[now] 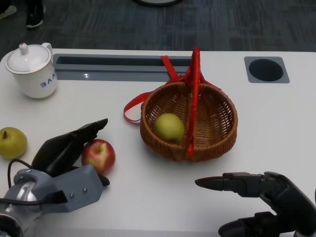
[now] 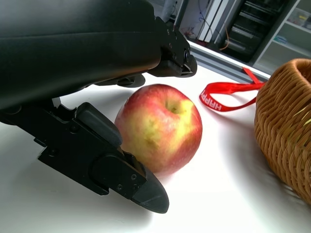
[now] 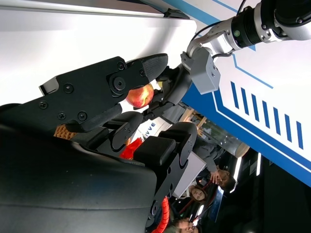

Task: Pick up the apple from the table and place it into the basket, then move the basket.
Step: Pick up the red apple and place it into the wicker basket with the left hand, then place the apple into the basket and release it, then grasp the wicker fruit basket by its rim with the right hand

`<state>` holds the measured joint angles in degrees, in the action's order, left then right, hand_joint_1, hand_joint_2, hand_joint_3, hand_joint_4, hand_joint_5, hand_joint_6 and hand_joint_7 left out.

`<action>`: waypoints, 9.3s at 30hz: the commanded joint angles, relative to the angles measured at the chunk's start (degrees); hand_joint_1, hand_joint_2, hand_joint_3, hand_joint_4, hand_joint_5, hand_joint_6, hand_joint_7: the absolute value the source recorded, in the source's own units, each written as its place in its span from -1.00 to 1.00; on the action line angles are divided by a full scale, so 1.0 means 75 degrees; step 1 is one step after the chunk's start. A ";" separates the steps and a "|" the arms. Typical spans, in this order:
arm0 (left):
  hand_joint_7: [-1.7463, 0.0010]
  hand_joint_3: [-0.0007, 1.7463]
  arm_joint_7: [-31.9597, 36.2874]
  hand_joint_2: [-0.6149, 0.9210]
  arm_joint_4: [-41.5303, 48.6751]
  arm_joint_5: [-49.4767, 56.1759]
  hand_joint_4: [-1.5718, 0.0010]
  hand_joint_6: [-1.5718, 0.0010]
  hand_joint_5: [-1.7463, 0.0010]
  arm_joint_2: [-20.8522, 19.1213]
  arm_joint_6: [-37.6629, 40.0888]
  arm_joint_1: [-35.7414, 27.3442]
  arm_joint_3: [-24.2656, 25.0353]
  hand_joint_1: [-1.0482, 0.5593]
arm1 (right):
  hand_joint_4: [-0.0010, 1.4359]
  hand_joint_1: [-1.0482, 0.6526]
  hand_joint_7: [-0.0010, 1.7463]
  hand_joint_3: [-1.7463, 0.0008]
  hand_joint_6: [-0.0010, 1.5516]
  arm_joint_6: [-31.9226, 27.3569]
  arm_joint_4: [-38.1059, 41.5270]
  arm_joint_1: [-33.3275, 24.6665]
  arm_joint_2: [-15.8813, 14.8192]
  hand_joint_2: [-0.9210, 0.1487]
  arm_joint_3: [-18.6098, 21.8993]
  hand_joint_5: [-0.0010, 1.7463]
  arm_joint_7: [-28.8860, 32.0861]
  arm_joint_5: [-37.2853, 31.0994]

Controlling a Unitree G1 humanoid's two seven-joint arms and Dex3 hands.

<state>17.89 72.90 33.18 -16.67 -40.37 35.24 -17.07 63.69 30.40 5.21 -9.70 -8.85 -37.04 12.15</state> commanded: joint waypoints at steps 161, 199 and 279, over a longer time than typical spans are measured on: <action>0.96 -1.00 -0.4299 0.71 -0.6450 -0.4109 0.37 0.39 0.95 -0.0211 -0.1575 -0.3195 0.1593 -0.28 | -0.07 -0.25 -1.00 1.00 -0.15 0.0562 -0.0574 0.0196 -0.0908 -0.72 0.0660 -1.00 0.0812 -0.0728; 0.99 -1.00 -0.4374 0.74 -0.6784 -0.3906 0.30 0.33 0.99 -0.0032 -0.1215 -0.3898 0.1593 -0.36 | 0.10 -0.38 -0.98 1.00 -0.09 0.1123 0.1675 0.3804 -0.2190 -0.64 0.0843 -0.97 0.2962 -0.5099; 1.00 -1.00 -0.3681 0.77 -0.6737 -0.3684 0.17 0.21 1.00 0.0556 -0.2003 -0.4169 0.2019 -0.32 | 0.35 -0.18 -0.99 1.00 0.46 -0.1819 0.5782 0.7356 -0.1515 -0.88 -0.3697 0.12 0.5929 -0.7643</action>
<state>-10.31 22.51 5.84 -11.89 -54.97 3.99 -2.59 51.61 73.03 59.83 -20.64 -37.89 7.94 -46.35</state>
